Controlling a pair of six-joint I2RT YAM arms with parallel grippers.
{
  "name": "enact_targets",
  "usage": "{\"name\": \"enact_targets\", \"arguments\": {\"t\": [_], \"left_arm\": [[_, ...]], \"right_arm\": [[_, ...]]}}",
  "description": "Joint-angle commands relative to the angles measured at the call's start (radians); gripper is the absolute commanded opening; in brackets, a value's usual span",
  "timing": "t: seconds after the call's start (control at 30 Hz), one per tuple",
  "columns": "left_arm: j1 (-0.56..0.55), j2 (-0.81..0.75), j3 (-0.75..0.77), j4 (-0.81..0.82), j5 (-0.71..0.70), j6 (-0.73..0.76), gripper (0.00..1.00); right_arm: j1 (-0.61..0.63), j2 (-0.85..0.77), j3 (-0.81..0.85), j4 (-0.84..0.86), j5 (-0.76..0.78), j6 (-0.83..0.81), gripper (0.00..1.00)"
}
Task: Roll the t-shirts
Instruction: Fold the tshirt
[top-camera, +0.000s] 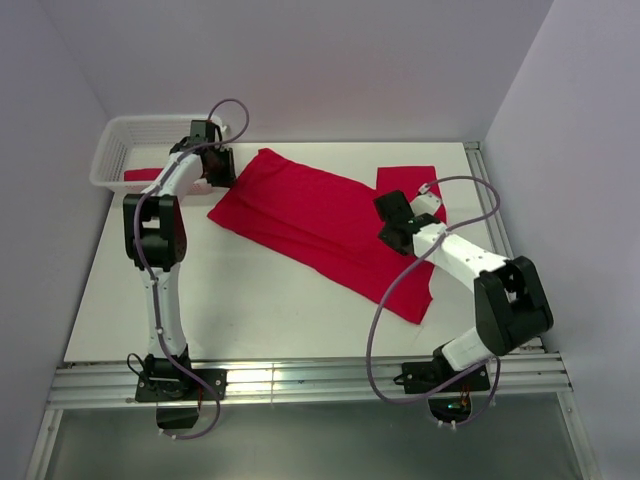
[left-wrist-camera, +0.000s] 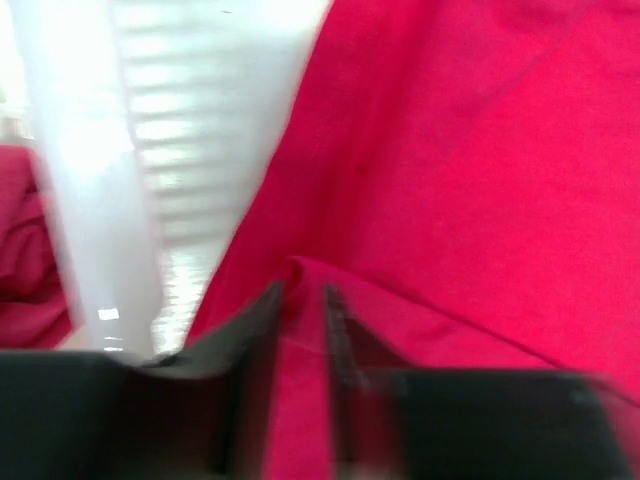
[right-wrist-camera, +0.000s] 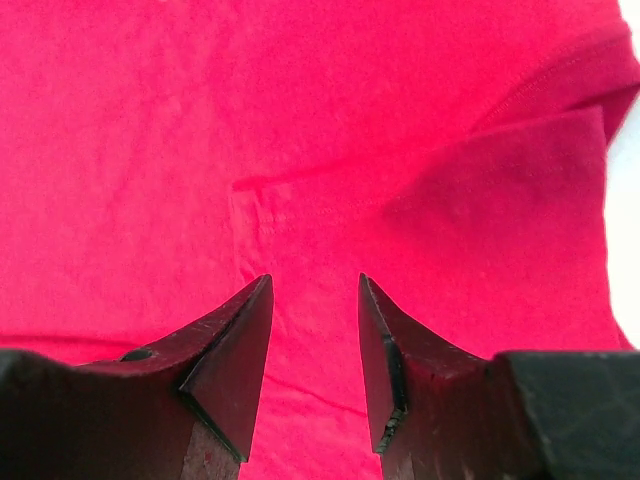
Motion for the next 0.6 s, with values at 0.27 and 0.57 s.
{"name": "enact_targets", "arguments": {"t": [0.27,0.57], "left_arm": [[0.012,-0.065,0.007,0.023,-0.071,0.041,0.66],[-0.017,-0.250,-0.170,0.088,-0.104,0.138,0.86]], "right_arm": [[0.141,-0.164,-0.114,0.033,-0.037,-0.040,0.47],[0.219,-0.230,-0.238,0.082,-0.094,0.004,0.44]]}}
